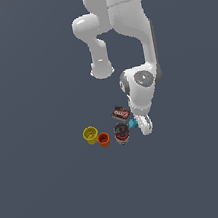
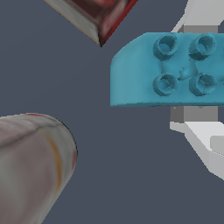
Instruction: Pick up a designated object from a clutter of objects.
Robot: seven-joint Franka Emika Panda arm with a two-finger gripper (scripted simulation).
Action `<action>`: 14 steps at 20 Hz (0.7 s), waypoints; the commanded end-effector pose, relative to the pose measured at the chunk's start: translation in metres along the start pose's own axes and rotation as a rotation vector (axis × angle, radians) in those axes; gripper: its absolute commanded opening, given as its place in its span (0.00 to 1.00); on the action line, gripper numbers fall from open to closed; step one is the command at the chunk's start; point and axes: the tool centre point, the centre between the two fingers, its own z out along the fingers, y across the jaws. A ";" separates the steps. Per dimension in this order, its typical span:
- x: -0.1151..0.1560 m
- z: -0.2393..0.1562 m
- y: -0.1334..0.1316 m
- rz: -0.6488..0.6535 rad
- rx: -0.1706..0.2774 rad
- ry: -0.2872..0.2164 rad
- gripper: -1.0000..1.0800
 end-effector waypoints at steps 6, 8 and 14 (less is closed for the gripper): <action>0.018 -0.019 0.000 0.001 0.000 -0.001 0.00; 0.028 -0.029 0.000 0.002 0.000 -0.002 0.00; 0.067 -0.068 0.001 0.003 -0.002 -0.003 0.00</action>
